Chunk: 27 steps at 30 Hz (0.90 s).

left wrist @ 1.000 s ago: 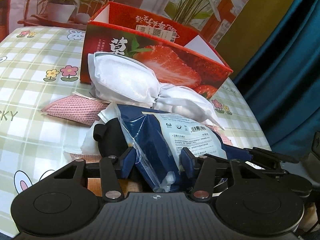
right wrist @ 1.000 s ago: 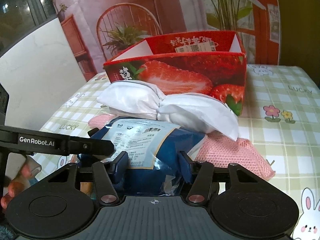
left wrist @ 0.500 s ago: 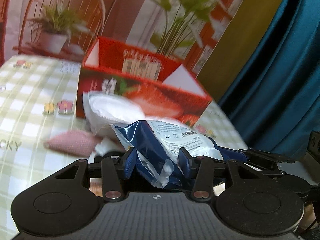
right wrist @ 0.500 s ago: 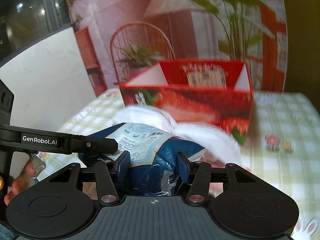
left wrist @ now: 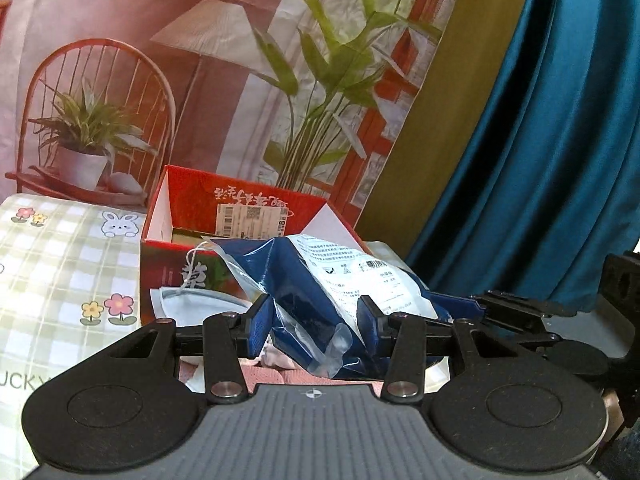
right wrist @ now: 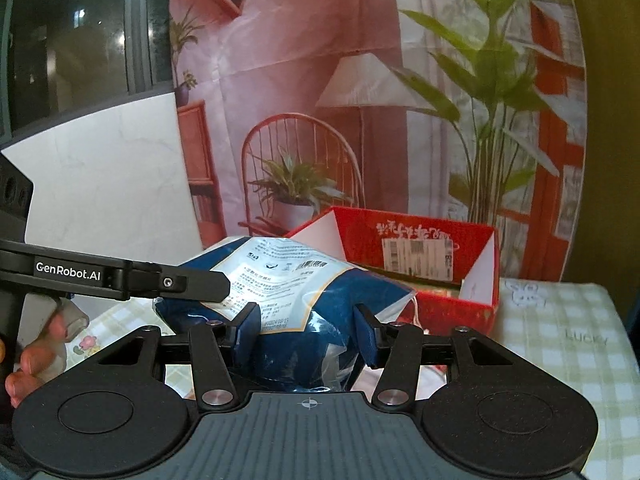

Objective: Organize soft objects
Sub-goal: 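Lift the blue package into the red box and open the right gripper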

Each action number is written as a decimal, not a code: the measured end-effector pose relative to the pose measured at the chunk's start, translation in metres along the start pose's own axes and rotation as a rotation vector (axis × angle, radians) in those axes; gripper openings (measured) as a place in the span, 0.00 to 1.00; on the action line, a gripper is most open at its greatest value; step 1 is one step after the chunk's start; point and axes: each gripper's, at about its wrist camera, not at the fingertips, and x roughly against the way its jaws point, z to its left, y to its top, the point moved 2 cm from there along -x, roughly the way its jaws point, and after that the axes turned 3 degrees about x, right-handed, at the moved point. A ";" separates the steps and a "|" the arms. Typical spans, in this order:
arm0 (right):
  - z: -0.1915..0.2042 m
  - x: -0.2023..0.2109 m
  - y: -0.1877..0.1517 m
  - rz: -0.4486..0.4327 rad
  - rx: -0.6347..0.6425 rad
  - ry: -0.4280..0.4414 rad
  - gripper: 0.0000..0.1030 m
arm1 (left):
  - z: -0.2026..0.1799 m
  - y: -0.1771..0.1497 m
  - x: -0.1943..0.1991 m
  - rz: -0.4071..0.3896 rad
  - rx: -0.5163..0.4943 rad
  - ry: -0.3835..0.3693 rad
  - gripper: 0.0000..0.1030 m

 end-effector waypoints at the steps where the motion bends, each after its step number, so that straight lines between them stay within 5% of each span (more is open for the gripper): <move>1: -0.002 -0.003 0.003 0.002 0.006 0.000 0.46 | 0.000 0.003 -0.004 0.001 -0.005 0.002 0.46; 27: -0.047 -0.083 0.068 0.001 0.098 -0.027 0.46 | 0.035 0.081 -0.076 0.023 0.025 0.009 0.47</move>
